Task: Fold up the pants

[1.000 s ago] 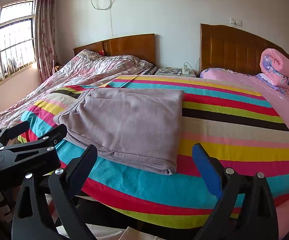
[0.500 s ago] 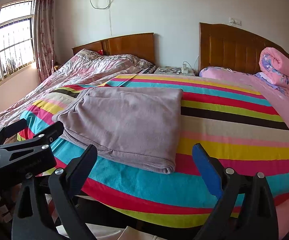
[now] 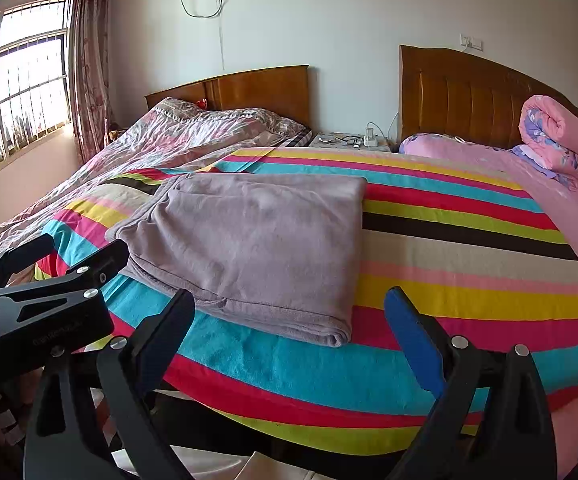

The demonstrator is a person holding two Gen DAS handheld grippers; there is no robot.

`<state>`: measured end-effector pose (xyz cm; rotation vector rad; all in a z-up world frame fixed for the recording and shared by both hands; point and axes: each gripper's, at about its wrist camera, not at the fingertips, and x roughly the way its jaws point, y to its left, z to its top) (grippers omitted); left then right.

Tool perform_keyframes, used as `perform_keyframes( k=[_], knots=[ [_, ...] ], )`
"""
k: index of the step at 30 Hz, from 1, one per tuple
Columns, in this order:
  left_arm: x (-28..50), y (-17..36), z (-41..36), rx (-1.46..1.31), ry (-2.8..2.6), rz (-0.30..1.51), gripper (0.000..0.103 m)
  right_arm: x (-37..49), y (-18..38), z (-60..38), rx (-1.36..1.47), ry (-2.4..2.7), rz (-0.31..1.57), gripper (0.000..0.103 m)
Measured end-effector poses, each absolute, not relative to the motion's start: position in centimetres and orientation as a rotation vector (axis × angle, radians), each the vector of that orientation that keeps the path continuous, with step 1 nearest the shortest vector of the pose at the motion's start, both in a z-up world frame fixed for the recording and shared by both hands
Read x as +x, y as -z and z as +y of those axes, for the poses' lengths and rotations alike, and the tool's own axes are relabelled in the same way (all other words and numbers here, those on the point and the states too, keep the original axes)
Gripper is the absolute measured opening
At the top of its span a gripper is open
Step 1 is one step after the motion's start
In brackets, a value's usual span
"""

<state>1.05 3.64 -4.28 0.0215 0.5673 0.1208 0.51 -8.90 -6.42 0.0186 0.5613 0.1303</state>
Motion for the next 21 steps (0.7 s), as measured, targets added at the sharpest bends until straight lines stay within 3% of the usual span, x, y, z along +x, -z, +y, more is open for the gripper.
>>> perform_keyframes(
  k=[21],
  knots=[
    [0.57, 3.70, 3.80, 0.021, -0.137, 0.541, 0.102, 0.50, 6.65, -8.94, 0.018, -0.132, 0.566, 0.092]
  ],
)
